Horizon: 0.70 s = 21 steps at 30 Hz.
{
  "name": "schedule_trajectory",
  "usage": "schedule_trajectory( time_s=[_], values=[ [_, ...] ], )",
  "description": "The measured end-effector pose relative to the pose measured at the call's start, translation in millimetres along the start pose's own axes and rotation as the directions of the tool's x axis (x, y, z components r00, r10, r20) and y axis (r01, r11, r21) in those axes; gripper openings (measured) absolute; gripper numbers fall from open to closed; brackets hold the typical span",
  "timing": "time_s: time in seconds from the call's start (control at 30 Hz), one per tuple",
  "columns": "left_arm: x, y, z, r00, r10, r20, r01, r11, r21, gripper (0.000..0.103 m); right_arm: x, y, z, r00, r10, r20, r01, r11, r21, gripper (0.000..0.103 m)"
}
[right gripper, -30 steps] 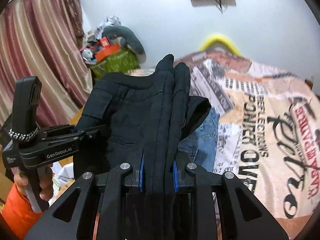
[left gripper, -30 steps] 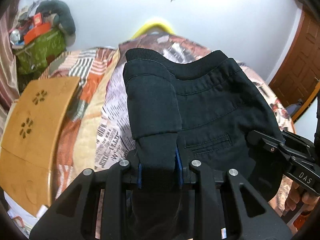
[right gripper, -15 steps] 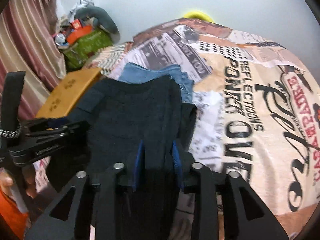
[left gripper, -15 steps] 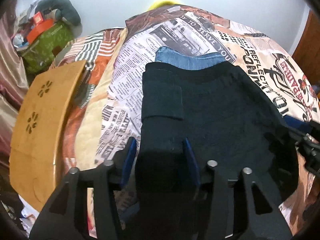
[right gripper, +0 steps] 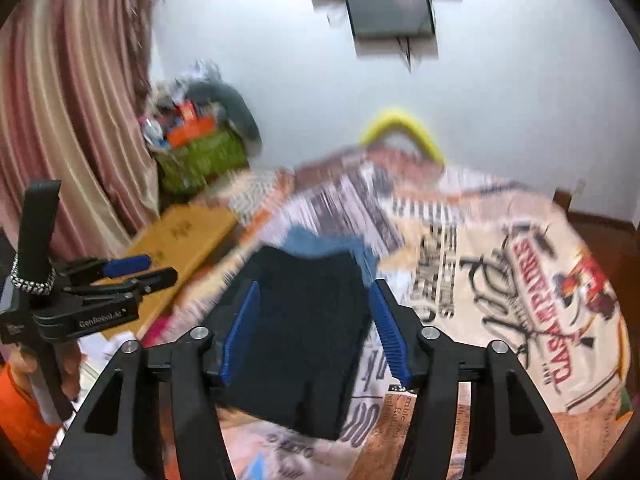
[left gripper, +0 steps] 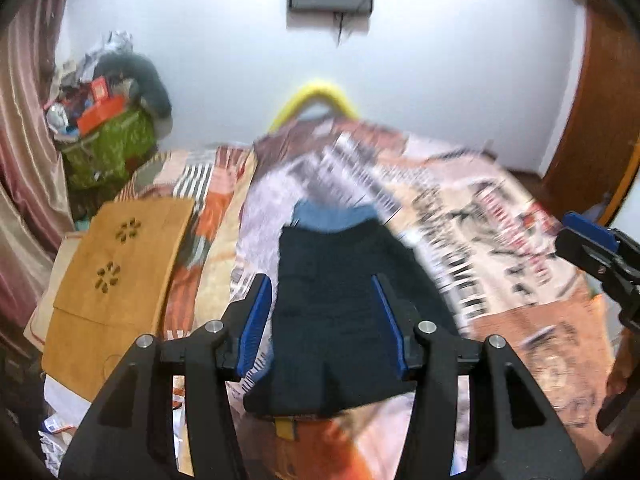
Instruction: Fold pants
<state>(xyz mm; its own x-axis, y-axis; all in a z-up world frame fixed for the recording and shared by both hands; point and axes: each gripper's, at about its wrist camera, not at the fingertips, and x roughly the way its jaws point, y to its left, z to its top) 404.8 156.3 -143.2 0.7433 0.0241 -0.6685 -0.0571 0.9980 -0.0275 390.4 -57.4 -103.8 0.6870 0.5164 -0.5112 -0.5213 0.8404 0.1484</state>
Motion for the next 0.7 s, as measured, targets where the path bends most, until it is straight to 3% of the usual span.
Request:
schedule_trajectory(
  time_s=[0.2,0.5,0.7],
  values=[
    [-107,-19,2,0.984,-0.001,0.178,-0.004,1.0,0.025,0.051,-87,36,15,0.989,0.047,0.143,-0.04,0.998,-0.052,0.054],
    [-249,-46,-32,0.914,-0.008,0.406,-0.012,0.999,0.048,0.052,-189,79,2,0.952,0.089,0.292,-0.063,0.993,-0.096,0.054],
    [-306,-66,-68,0.863,0.01,0.505,-0.053,0.996,0.071,0.06,-232,96,-16,0.93,0.104,0.352,-0.071,0.992,-0.106,0.054]
  ],
)
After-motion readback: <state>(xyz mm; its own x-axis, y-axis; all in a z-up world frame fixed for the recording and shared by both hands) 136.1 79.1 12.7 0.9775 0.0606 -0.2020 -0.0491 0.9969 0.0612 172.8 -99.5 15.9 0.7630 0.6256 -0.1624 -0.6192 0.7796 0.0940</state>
